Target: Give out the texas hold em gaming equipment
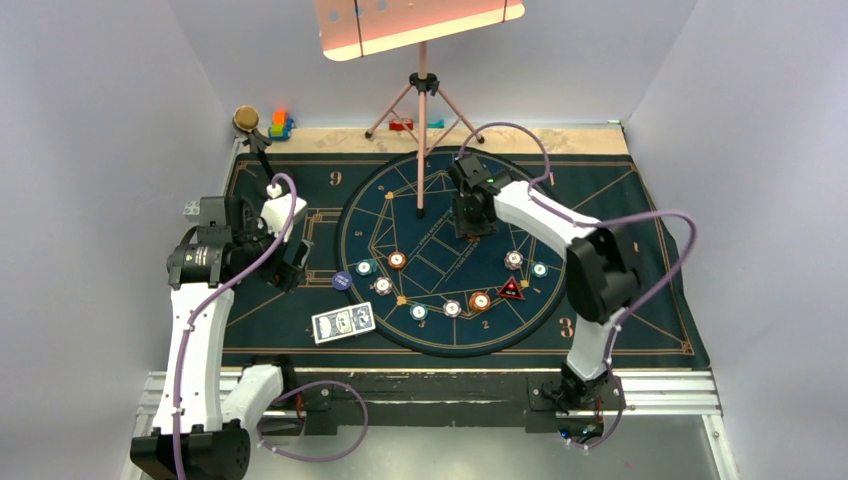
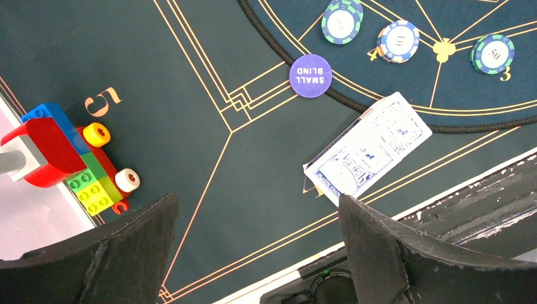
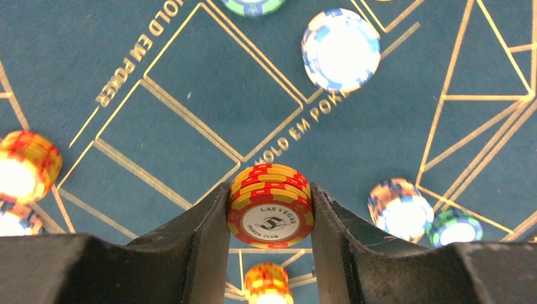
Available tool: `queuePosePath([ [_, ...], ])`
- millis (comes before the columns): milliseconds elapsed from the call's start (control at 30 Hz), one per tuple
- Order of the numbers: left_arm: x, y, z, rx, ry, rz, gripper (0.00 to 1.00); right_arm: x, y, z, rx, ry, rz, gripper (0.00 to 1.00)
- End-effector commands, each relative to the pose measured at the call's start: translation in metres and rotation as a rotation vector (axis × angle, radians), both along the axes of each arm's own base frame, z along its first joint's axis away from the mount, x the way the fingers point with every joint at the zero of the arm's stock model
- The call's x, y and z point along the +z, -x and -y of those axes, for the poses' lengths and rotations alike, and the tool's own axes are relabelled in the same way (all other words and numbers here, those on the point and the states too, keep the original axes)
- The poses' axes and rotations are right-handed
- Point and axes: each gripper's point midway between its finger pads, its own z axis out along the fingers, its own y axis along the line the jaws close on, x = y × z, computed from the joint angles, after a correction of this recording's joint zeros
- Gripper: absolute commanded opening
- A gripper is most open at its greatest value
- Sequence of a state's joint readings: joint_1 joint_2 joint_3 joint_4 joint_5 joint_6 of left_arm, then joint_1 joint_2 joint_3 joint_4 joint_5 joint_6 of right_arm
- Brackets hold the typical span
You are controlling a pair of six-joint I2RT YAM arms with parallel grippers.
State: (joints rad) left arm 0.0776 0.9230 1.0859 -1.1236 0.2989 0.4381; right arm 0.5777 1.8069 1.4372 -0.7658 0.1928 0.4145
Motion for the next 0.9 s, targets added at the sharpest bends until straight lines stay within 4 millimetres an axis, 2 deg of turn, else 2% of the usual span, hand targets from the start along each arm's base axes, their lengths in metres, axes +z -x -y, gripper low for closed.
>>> queuePosePath([
  [0, 0.013, -0.004, -0.002, -0.003, -0.009, 0.046, 1.00, -0.007, -0.034, -0.020, 0.015, -0.005, 0.040, 0.23],
  [200, 0.012, -0.004, -0.001, -0.002, -0.006, 0.043, 1.00, -0.026, -0.053, -0.034, 0.026, 0.001, 0.024, 0.23],
  [400, 0.013, -0.004, -0.002, 0.000, -0.008, 0.047, 1.00, -0.041, -0.057, -0.038, 0.026, 0.004, -0.002, 0.26],
  [533, 0.013, -0.004, -0.002, 0.000, -0.009, 0.046, 1.00, -0.050, -0.054, -0.037, 0.029, 0.011, -0.027, 0.39],
  [633, 0.013, -0.003, -0.002, 0.001, -0.010, 0.045, 1.00, -0.050, -0.050, -0.038, 0.032, -0.002, -0.034, 0.57],
  [733, 0.014, -0.003, -0.002, 0.001, -0.011, 0.048, 1.00, -0.042, -0.046, -0.036, 0.031, -0.008, -0.023, 0.68],
  [867, 0.014, -0.002, -0.002, 0.001, -0.008, 0.047, 1.00, -0.015, -0.043, -0.036, 0.034, -0.041, 0.021, 0.73],
])
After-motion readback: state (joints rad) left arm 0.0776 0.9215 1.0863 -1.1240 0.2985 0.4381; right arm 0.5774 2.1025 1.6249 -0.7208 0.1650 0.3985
